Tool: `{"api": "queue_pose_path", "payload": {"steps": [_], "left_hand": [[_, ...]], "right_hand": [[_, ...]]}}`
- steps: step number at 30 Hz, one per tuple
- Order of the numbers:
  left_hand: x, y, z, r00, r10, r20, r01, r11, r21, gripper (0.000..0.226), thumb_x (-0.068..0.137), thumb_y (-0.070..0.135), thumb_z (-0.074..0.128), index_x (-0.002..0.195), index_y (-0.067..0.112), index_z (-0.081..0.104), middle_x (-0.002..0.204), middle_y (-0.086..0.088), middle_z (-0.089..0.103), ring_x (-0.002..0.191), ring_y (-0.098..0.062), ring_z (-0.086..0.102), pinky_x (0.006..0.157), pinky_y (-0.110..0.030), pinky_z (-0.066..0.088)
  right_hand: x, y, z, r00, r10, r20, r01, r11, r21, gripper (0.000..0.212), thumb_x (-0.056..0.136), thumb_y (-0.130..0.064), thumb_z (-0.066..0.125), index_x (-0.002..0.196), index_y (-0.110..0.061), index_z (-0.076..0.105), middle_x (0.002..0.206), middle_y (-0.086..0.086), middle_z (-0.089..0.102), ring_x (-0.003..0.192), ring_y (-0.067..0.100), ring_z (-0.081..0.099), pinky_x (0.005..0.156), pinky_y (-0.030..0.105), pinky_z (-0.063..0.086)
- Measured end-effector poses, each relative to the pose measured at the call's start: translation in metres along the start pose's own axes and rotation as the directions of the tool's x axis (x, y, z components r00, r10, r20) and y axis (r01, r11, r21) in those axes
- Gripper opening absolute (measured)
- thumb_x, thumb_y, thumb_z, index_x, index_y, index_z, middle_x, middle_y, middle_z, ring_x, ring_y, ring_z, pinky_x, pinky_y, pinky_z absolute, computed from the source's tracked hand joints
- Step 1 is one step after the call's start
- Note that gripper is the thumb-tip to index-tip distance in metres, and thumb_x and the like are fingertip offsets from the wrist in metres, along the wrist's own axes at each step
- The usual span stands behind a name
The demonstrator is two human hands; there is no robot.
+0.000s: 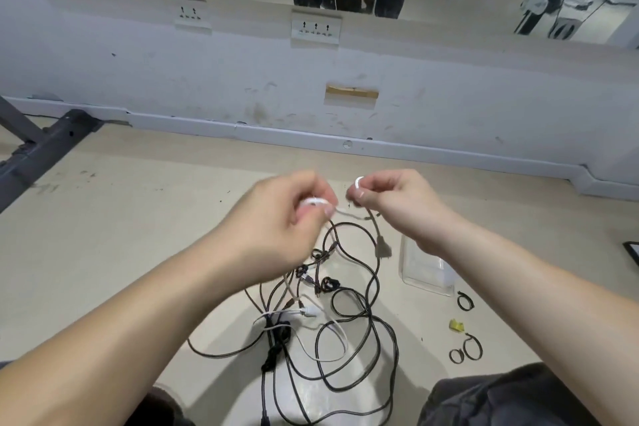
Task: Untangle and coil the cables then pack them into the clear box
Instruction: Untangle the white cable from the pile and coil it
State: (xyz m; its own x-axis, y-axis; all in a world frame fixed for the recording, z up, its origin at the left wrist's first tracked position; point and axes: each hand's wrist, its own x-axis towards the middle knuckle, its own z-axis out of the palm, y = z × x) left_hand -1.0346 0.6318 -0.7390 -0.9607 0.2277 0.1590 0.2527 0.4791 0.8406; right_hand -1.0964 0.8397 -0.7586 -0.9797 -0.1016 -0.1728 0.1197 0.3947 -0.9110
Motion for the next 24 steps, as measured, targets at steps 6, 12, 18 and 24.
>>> {"api": "queue_pose_path", "payload": {"steps": [6,12,18,24], "left_hand": [[0.014,-0.019,-0.035,0.875,-0.06,-0.48,0.066,0.998,-0.003,0.011,0.098,0.027,0.066,0.087,0.029,0.068,0.056,0.015,0.047,0.047,-0.004,0.038,0.047,-0.013,0.033],[0.011,-0.046,-0.023,0.916,-0.227,-0.332,0.293,0.942,0.165,0.016,0.093,0.038,0.067,0.078,0.032,0.068,0.057,0.009,0.053,0.059,-0.014,0.052,0.06,-0.03,0.042],[0.0,-0.039,0.014,0.987,-0.159,-0.012,0.157,0.948,0.278,0.017,0.1,0.041,0.053,0.092,0.036,0.067,0.049,0.013,0.051,0.048,-0.013,0.043,0.058,-0.034,0.047],[0.004,-0.047,0.027,0.977,-0.172,0.126,0.136,0.958,0.251,0.046,0.105,0.024,0.044,0.137,0.055,0.056,0.057,0.023,0.057,0.055,-0.007,0.051,0.057,-0.024,0.041]], "right_hand": [[-0.016,-0.02,0.02,0.919,-0.022,0.393,-0.073,0.971,0.226,0.025,0.099,0.0,0.043,0.091,-0.001,0.066,0.061,0.014,0.054,0.053,0.022,0.045,0.063,0.032,0.041],[-0.027,-0.036,0.024,0.822,-0.098,0.561,-0.264,0.807,0.528,0.024,0.105,-0.017,0.041,0.086,-0.012,0.055,0.086,0.02,0.071,0.061,0.026,0.057,0.072,0.038,0.05],[-0.016,-0.034,0.018,0.918,-0.026,0.395,-0.256,0.722,0.642,0.029,0.11,-0.022,0.035,0.089,-0.013,0.053,0.122,0.025,0.071,0.109,0.034,0.073,0.098,0.041,0.058],[-0.019,-0.04,0.015,0.938,0.047,0.343,-0.298,0.615,0.731,0.015,0.106,-0.008,0.038,0.109,-0.005,0.053,0.122,0.028,0.07,0.115,0.039,0.069,0.106,0.046,0.05]]}}
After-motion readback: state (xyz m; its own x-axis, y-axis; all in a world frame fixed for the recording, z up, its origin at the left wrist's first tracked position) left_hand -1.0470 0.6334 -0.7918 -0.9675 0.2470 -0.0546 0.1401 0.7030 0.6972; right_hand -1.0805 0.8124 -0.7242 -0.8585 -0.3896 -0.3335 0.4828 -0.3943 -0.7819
